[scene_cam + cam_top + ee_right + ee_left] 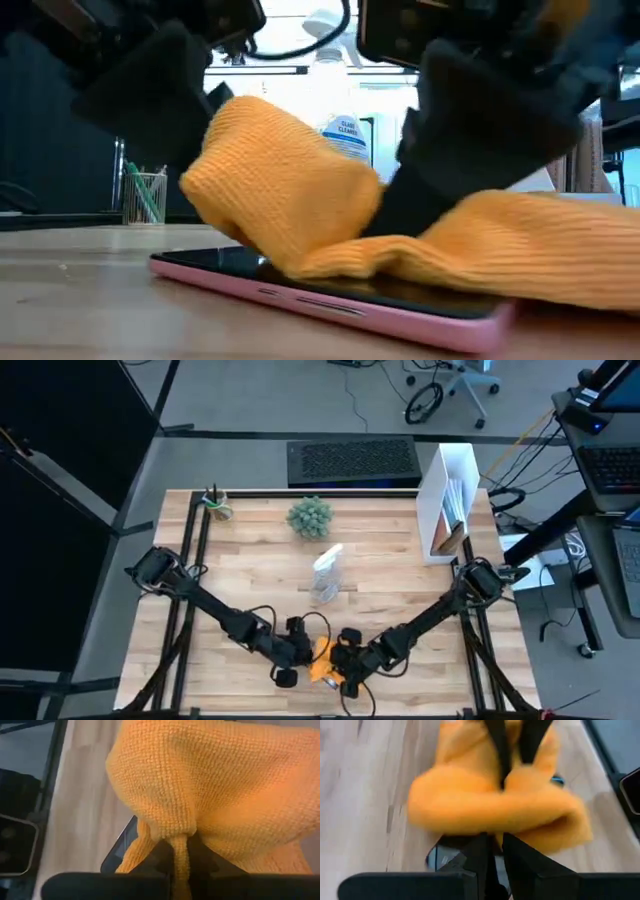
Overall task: Apply microfiber cloth
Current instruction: Wipe the front of the pink phone with the orange microfiber cloth
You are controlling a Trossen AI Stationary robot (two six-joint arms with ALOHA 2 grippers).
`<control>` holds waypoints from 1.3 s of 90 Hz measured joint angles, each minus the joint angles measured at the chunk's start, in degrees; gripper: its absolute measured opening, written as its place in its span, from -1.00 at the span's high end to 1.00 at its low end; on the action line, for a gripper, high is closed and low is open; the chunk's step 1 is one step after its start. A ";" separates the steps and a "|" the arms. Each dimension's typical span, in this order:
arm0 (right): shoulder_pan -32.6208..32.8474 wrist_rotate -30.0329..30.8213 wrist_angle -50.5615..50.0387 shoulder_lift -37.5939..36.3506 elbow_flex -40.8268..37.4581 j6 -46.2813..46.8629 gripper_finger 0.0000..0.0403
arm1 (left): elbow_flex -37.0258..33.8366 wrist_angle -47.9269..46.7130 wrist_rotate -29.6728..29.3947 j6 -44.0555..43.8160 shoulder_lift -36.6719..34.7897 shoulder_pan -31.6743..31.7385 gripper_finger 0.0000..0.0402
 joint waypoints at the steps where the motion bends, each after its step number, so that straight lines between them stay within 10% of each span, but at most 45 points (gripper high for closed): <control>1: -0.05 0.05 0.20 0.00 0.00 -0.25 0.98 | -0.01 -0.04 0.00 0.33 0.08 0.00 0.77; 78: 7.89 -3.56 -21.17 -6.85 0.58 17.74 0.98 | -0.83 0.21 1.06 0.91 7.12 1.07 0.77; 102: 6.18 12.19 -9.62 -10.27 0.73 9.68 0.98 | -0.98 1.63 1.24 0.94 7.21 1.03 0.77; 117: 2.77 11.05 1.67 -6.22 0.84 4.12 0.98 | -1.01 1.80 1.37 0.96 7.22 1.03 0.77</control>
